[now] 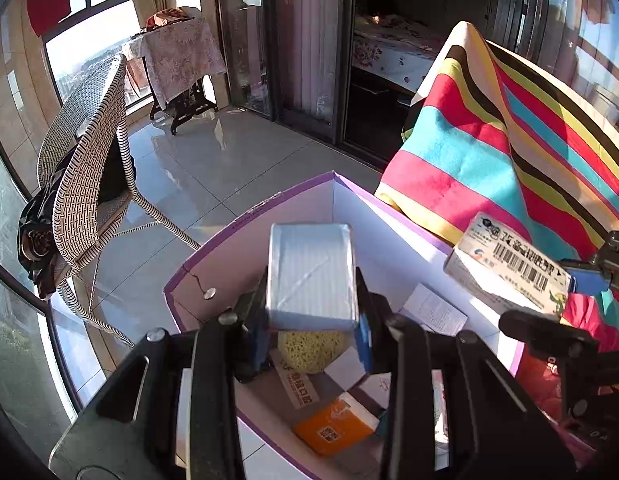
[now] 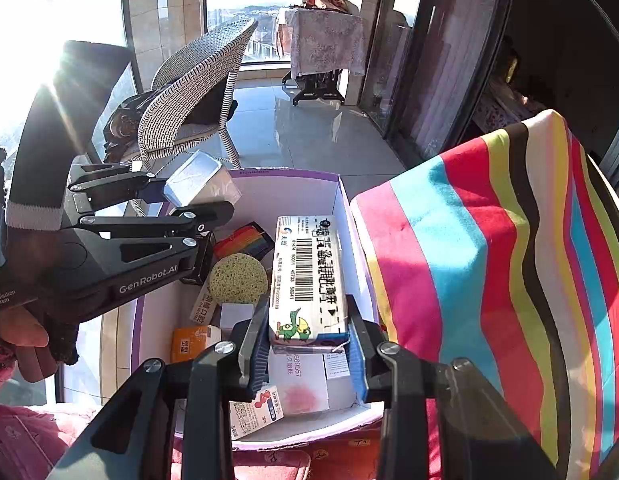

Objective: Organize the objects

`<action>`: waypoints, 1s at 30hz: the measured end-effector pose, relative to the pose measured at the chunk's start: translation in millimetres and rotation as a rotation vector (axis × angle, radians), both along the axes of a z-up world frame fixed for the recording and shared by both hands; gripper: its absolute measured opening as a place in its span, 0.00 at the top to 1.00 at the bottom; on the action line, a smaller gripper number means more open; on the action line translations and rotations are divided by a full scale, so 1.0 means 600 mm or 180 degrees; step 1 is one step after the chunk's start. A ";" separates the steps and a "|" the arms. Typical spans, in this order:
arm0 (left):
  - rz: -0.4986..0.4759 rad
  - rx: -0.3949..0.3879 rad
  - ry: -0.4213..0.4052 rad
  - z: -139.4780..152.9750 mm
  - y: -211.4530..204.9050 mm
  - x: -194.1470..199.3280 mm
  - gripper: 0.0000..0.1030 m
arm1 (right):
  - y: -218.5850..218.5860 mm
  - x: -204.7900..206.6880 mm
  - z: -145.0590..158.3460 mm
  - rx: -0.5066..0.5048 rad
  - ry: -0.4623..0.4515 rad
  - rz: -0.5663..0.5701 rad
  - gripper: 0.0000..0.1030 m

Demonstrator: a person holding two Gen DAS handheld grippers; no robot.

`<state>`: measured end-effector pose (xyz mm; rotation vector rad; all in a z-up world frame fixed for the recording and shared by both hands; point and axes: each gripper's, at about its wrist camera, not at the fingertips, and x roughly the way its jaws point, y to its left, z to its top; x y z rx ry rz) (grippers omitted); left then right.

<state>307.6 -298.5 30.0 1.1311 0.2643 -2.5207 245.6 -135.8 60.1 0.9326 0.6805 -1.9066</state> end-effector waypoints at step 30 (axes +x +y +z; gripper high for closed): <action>0.0408 -0.0904 0.0352 0.093 0.031 0.094 0.00 | 0.027 0.011 0.033 0.0058 -0.0058 -0.0206 0.18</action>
